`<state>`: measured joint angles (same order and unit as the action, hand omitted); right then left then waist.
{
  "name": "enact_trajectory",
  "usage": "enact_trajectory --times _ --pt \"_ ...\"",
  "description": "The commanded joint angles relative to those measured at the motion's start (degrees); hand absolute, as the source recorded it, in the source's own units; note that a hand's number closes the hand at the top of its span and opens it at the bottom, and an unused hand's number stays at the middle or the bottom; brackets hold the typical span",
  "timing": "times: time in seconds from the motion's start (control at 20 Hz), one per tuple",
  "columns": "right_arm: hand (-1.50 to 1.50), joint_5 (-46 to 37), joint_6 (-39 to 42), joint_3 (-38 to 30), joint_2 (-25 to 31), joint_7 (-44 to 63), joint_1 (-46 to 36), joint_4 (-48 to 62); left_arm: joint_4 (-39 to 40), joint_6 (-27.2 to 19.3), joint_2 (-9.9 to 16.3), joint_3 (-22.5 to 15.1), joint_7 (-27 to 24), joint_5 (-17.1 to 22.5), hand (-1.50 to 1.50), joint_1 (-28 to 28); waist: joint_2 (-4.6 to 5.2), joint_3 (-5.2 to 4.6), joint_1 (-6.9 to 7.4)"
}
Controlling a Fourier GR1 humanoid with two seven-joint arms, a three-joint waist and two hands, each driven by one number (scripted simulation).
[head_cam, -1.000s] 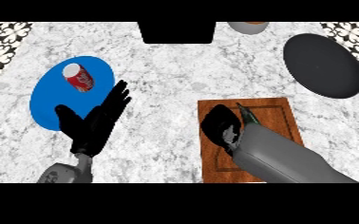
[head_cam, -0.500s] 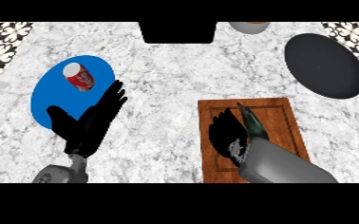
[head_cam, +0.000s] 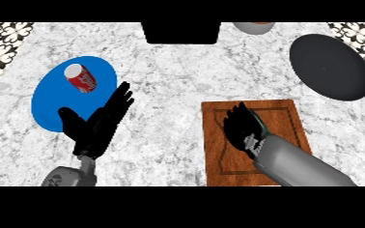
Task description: Pick the eggplant from the cutting board and place it in the pan
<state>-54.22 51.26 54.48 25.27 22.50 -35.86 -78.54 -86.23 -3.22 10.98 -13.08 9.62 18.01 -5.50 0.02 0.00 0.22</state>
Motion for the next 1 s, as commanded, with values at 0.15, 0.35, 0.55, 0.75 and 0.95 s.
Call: enact_trajectory --times 0.15,0.35,0.55,0.75,0.95 --pt "-1.50 -8.2 -5.3 -1.0 -2.0 -5.4 1.7 6.2 -1.7 2.7 0.8 3.0 2.5 0.7 0.00 0.9 0.01 0.00 0.13" --pt "1.50 -10.4 -12.2 -2.5 1.3 -13.1 1.8 10.3 0.8 2.2 -1.7 2.1 -0.1 -1.6 0.00 -0.2 0.06 0.01 0.05" --pt "1.50 -15.2 -19.5 0.3 3.2 -19.9 0.6 11.5 -0.2 2.0 -2.1 1.9 0.9 -2.4 0.00 -0.1 0.11 0.01 0.18" --pt "1.50 -19.6 -22.4 -0.2 1.2 -22.9 -0.7 15.4 -0.9 2.0 -2.9 2.7 1.8 -1.9 0.00 0.5 0.06 0.00 0.15" --pt "1.50 -10.6 -34.1 -8.6 8.1 -23.2 12.5 4.1 -4.1 2.2 -1.2 3.6 1.9 -1.3 0.00 3.8 -0.35 0.11 -2.24"
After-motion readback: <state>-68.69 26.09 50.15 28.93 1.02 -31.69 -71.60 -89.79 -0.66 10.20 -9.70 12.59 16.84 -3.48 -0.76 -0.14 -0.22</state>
